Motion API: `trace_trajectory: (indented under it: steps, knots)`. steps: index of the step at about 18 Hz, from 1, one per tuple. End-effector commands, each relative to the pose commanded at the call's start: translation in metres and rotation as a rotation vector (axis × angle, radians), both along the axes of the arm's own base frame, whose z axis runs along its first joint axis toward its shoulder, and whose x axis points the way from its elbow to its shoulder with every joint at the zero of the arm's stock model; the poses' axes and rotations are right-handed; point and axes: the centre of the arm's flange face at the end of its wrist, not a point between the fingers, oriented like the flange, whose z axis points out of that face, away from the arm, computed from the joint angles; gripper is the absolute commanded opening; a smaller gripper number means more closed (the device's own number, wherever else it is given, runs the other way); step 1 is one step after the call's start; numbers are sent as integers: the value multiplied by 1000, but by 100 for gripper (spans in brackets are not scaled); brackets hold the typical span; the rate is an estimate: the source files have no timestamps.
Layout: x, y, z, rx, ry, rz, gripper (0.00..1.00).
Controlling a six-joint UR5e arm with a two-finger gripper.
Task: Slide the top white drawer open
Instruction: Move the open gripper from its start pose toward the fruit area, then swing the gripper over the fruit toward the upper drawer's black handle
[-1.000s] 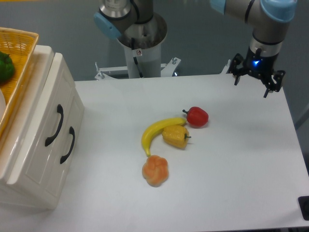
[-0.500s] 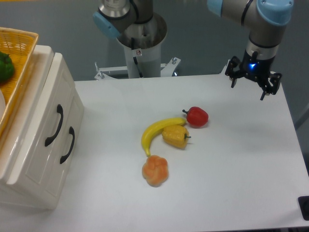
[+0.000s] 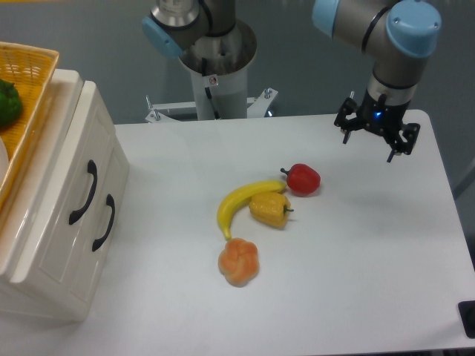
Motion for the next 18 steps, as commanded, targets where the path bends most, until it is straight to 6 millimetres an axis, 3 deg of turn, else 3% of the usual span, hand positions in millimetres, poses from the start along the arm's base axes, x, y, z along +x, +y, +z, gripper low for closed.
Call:
trace_trajectory:
  steps: [7,18]
  knots:
    - [27,55,-8,18,-39,116,100]
    - [71,105,-16,112,-187,288,100]
